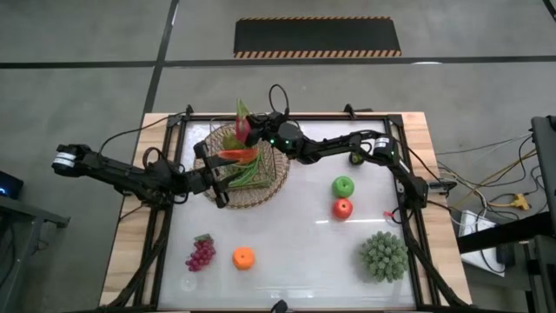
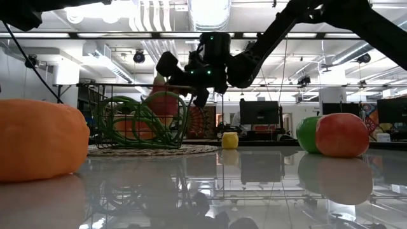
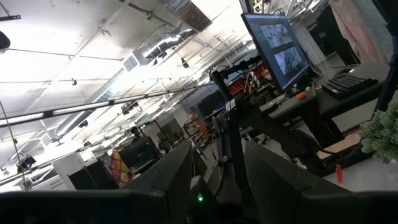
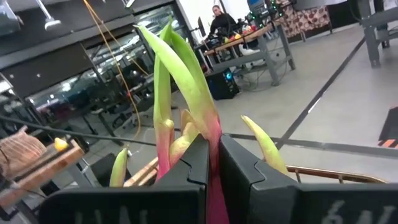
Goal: Build produce basket
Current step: Put the pink dragon fruit into the wire basket, then put the yellow lemon into the wire basket
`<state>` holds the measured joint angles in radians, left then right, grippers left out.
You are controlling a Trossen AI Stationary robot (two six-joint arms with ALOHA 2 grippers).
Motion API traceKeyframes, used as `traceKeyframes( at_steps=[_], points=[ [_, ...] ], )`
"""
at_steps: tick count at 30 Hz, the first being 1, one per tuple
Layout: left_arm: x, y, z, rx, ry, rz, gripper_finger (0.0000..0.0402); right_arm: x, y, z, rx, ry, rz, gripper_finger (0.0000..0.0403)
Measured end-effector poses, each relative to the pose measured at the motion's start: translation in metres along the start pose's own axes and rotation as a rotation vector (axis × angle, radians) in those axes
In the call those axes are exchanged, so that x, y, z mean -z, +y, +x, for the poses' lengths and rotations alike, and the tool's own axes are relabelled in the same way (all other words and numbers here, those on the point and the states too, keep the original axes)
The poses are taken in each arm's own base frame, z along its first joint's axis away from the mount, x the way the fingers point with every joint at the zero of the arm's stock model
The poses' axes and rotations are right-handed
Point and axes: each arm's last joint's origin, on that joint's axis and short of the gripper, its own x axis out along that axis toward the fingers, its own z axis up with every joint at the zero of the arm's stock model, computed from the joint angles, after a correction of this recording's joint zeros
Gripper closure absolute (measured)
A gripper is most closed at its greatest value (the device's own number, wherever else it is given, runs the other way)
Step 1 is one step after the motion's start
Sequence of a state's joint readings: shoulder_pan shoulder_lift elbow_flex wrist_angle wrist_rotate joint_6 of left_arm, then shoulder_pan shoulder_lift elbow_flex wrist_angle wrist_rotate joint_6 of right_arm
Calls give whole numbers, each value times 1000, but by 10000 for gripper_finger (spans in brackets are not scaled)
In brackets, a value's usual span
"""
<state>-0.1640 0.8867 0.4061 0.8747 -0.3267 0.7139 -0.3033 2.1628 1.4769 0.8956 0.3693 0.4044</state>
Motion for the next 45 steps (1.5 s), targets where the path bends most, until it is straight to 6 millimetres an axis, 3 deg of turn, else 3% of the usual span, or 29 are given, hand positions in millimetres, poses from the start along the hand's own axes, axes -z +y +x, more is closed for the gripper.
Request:
traceKeyframes(
  at_steps=[9,19,26,34,45],
  points=[
    [0,0,0,0,0,0,269,2,1,0,5,28,-33,378],
    [0,0,0,0,0,0,269,2,2,0,4,25,-30,277],
    [0,0,0,0,0,0,269,-5,4,-1,-1,15,-26,234],
    [0,0,0,0,1,0,269,-29,13,-6,25,85,-75,218],
    [1,-1,0,4,4,0,269,-94,31,-32,68,231,-241,220]
  ],
)
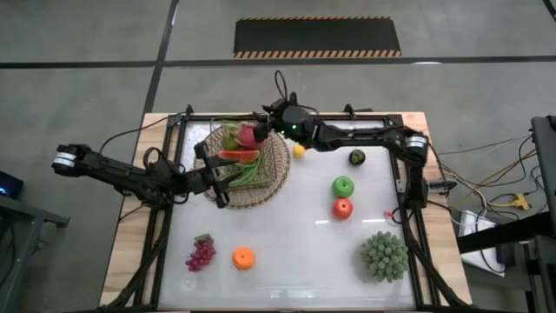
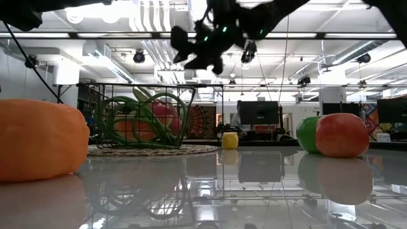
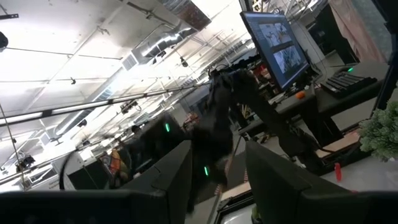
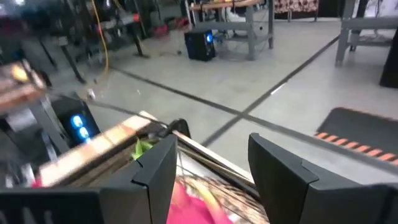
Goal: Build produce basket
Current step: Put the yellow lemon into the wire basket
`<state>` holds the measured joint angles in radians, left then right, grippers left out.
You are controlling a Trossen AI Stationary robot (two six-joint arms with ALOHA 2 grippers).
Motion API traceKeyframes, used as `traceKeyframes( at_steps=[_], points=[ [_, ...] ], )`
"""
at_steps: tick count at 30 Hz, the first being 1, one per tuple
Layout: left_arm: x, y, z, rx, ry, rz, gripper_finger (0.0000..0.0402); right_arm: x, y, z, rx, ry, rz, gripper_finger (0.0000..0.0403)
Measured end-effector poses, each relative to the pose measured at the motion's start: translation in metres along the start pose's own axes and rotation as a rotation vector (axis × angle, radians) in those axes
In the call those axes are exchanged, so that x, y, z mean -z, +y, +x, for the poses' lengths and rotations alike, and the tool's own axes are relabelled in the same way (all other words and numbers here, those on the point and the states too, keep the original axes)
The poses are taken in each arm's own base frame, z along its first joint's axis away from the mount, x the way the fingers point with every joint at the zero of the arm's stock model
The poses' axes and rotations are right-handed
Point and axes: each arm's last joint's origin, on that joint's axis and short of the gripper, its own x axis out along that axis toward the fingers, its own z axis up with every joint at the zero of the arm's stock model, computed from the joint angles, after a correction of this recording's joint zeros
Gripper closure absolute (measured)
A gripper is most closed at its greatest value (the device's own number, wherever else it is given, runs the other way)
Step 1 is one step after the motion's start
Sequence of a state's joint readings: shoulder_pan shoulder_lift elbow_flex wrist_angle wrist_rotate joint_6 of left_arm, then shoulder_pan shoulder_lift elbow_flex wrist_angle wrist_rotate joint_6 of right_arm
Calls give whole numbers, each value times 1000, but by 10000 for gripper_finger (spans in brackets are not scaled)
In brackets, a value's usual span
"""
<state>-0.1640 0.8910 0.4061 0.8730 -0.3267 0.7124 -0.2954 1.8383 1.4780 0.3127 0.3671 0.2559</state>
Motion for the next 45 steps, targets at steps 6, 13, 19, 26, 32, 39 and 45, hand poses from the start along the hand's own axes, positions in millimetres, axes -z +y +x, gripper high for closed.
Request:
traceKeyframes(
  at_steps=[6,13,19,26,32,39,45],
  points=[
    [1,-2,1,5,6,2,269,-36,7,-48,-17,121,-185,220],
    [4,-5,3,16,20,6,269,-35,21,-114,-104,324,-419,230],
    [9,-10,6,36,47,-25,269,-3,27,-169,-343,501,-545,237],
    [20,-23,12,70,102,-145,269,48,25,-217,-564,489,-605,246],
    [12,-24,40,43,115,-275,269,72,10,-238,-653,246,-658,258],
    [15,-22,106,130,453,-195,269,93,-21,-244,-721,-197,-578,283],
    [23,-22,141,236,816,-161,269,82,-43,-237,-443,-208,-371,306]
  ],
)
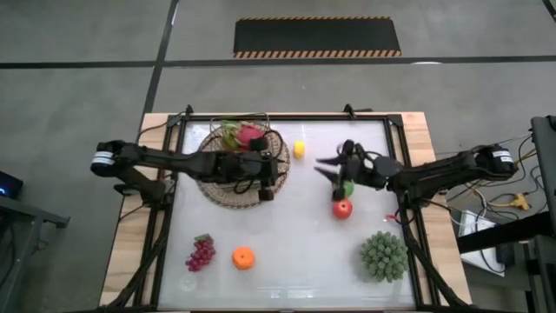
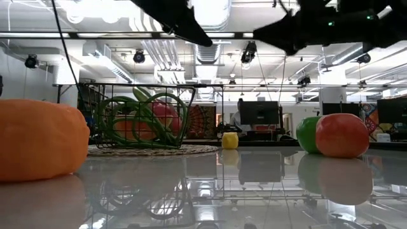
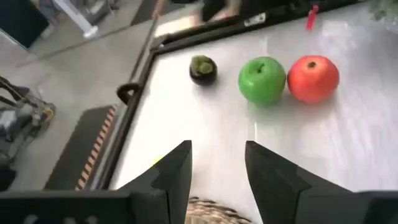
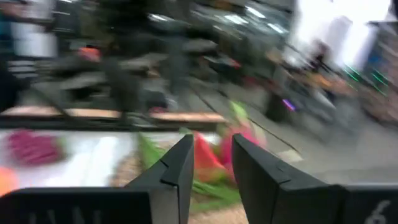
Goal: Build produce basket
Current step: Put the yellow lemon into the wire basket
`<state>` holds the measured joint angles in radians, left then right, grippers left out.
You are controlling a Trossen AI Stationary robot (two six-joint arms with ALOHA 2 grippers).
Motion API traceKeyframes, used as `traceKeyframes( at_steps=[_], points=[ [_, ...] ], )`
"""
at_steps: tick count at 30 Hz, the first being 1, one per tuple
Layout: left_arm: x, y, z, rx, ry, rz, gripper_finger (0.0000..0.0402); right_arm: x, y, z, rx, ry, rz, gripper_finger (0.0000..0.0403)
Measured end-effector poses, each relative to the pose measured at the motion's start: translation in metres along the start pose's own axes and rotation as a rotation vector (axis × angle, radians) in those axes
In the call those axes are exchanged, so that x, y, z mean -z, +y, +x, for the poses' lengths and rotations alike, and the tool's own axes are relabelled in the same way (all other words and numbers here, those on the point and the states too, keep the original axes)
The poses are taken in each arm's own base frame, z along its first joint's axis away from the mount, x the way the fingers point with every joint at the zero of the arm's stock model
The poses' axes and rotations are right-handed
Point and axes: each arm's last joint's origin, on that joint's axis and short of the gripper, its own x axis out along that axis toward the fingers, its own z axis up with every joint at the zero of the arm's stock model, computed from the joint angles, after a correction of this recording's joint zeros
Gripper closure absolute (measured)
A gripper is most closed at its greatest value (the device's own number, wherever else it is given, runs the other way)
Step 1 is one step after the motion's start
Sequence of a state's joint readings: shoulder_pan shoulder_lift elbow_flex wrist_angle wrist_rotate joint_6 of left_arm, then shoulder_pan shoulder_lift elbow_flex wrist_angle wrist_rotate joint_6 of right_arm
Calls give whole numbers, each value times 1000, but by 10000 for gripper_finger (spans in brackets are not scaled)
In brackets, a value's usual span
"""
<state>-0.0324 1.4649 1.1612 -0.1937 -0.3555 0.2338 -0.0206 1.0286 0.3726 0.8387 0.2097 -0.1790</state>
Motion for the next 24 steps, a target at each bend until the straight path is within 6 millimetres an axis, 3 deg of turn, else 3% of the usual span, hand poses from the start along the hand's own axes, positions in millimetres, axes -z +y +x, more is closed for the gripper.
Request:
traceKeyframes(
  at_steps=[6,13,19,24],
  points=[
    [0,-8,-1,21,13,-2,269,-18,-25,19,345,241,192,313],
    [-12,0,-29,1,-69,-26,269,-30,-45,47,519,537,362,252],
    [-21,22,-73,-53,-168,-48,269,-16,-51,80,581,642,384,196],
    [-20,31,-94,-65,-228,-69,269,2,-56,111,616,690,393,164]
  ],
)
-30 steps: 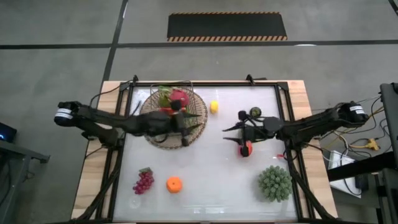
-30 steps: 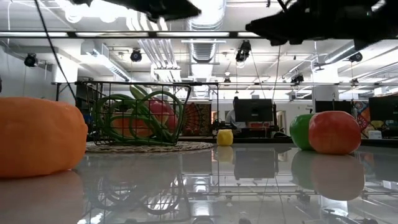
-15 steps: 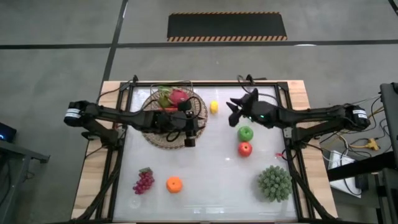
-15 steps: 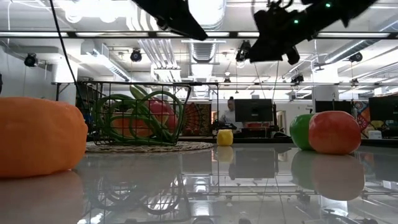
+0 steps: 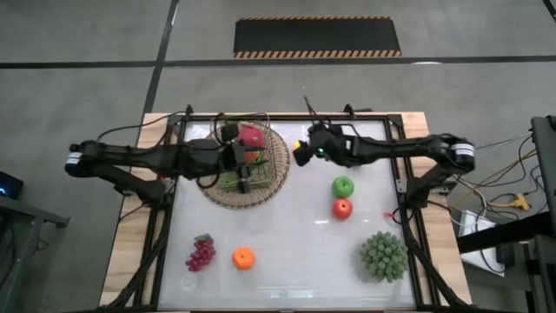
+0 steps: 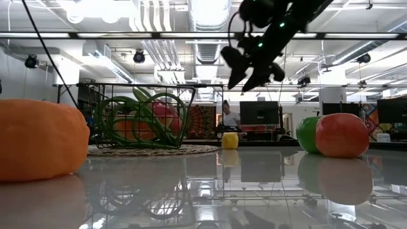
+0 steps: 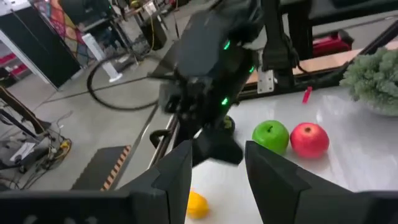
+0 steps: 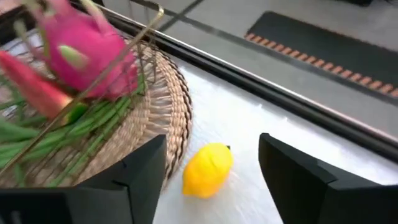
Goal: Build produce basket
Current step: Put the yellow lemon into the wire basket
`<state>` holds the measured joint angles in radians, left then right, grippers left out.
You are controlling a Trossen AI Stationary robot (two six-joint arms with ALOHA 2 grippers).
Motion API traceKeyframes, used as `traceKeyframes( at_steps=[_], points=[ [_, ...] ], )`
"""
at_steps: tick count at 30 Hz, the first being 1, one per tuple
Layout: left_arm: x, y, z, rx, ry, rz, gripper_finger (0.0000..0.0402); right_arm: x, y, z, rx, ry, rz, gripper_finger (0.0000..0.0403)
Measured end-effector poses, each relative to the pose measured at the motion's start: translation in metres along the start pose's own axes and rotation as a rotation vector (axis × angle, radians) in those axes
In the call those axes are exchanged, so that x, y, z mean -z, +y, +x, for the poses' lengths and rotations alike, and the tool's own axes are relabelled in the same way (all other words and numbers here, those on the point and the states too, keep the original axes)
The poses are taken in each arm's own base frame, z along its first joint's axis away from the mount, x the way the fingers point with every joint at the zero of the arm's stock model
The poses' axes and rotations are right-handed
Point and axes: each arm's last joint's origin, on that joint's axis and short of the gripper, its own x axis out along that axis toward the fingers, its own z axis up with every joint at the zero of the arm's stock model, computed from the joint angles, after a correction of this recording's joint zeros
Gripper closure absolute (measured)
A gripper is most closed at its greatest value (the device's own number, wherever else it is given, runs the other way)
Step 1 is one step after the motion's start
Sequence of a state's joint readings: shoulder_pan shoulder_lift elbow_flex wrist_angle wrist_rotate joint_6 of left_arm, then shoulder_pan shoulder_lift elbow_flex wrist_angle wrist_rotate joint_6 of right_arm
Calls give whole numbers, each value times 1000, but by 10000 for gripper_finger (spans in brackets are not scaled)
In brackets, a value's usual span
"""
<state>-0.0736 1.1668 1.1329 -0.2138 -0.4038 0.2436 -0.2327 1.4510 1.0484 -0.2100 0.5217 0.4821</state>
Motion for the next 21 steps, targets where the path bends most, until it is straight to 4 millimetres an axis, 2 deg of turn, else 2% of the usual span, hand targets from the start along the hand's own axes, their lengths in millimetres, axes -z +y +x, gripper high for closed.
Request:
traceKeyframes(
  at_steps=[3,9,16,21],
  points=[
    [4,3,-9,-4,-18,-5,269,-4,2,21,-10,48,47,155],
    [17,7,-26,-8,-39,-14,269,3,6,52,5,160,67,152],
    [26,10,-38,-22,-97,-35,269,21,3,78,66,225,94,151],
    [28,11,-43,-33,-132,-24,269,28,1,87,100,238,103,151]
  ],
)
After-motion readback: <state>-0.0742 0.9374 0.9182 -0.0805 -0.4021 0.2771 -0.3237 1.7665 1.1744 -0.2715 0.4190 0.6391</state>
